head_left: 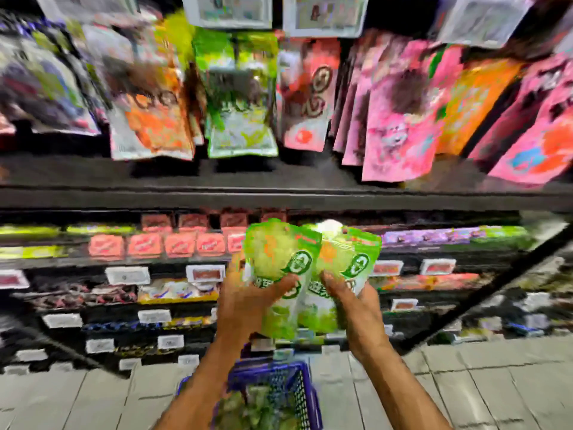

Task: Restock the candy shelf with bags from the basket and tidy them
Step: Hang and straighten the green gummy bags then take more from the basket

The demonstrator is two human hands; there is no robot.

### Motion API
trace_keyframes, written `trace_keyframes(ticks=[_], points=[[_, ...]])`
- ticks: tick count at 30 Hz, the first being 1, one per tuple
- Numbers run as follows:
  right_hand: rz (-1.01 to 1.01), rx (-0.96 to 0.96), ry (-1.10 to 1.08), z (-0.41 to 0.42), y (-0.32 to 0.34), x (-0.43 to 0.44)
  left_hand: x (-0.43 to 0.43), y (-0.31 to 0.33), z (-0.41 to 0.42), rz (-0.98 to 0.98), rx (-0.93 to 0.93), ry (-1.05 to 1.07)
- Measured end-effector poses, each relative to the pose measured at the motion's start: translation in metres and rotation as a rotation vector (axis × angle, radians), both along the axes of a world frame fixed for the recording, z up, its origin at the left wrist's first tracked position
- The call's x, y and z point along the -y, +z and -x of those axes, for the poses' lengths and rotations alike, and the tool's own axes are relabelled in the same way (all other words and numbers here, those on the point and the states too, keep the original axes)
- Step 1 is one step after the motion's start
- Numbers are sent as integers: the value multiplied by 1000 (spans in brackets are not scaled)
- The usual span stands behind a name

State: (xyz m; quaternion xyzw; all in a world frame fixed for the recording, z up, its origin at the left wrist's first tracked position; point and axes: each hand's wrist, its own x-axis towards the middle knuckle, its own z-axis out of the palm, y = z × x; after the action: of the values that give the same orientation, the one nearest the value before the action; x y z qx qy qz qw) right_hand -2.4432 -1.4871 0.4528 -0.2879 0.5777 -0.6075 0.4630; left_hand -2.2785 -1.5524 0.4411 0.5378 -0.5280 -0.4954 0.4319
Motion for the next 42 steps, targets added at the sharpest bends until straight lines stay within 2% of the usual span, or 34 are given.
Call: trace_keyframes(ticks=[4,11,17,22,26,29,32,42], points=[[175,-82,5,8,82,15,14,77,13,176,-41,-4],[427,-96,-41,3,174,44,43,194,4,312,-145,-26],[608,-73,-49,-4,238,64,60,248,-5,481,-102,-31],[671,-138,-49,-1,289,85,68,292,2,498,-146,-53],[751,-259,-122,13,319,112,79,318,14,530,-119,2],[829,-453,-255,23,335,129,87,331,20,522,-83,48],[888,-620,-281,28,348,146,96,342,28,497,-82,60],[836,-753,-218,41,371,189,113,351,40,522,5,144]])
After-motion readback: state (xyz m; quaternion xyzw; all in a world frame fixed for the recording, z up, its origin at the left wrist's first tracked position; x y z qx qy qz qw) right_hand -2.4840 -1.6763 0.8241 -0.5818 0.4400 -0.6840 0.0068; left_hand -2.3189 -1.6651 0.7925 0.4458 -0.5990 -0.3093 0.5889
